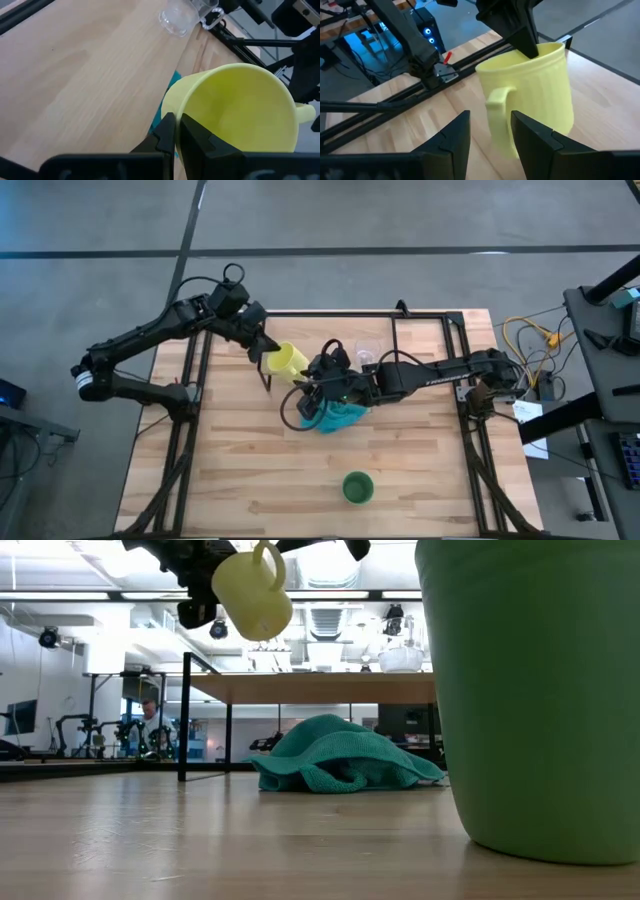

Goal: Stack small to large cups/mugs on shelf
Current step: Put the yellow cup on the shelf

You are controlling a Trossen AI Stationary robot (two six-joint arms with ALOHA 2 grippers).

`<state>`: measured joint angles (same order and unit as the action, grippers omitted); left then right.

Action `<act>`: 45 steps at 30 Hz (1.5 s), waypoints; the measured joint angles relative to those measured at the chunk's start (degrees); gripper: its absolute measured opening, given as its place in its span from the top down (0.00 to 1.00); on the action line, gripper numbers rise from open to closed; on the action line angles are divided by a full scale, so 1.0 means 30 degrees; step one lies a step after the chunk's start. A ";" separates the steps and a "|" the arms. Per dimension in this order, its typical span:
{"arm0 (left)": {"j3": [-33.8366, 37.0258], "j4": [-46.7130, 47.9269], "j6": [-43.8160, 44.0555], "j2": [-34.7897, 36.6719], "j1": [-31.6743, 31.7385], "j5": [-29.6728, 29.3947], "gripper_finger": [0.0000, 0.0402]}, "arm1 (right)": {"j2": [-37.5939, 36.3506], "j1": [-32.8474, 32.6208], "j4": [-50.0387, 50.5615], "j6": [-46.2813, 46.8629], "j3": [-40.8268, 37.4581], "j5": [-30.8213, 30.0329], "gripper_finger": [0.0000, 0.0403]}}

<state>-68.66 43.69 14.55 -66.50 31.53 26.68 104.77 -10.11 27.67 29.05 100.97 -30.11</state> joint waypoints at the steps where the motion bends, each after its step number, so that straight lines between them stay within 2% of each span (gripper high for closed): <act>1: 0.0000 0.0003 0.0000 0.0019 -0.0014 0.0000 1.00 | -0.0007 0.0000 0.0053 -0.0136 0.0000 -0.0008 0.66; 10: 0.0000 -0.0160 0.0035 0.0225 -0.0166 0.0027 1.00 | -0.0015 0.0007 0.0182 -0.0725 0.0000 -0.0557 0.66; 17: -0.0022 -0.1967 0.0606 0.0321 -0.0493 0.0371 1.00 | 0.0058 0.0007 0.0208 -0.0763 0.0000 -0.0708 0.66; 27: 0.0102 -0.1910 0.0743 0.0333 -0.0555 0.0459 1.00 | 0.0022 -0.0007 0.0201 -0.0864 0.0000 -0.1348 0.66; 45: 0.0226 -0.1866 0.0634 0.0335 -0.0562 0.0452 1.00 | 0.0022 -0.0029 0.0201 -0.1418 0.0007 -0.1234 0.89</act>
<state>-67.99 38.09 16.45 -65.49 29.85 28.03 104.84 -10.20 28.27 24.80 100.99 -33.81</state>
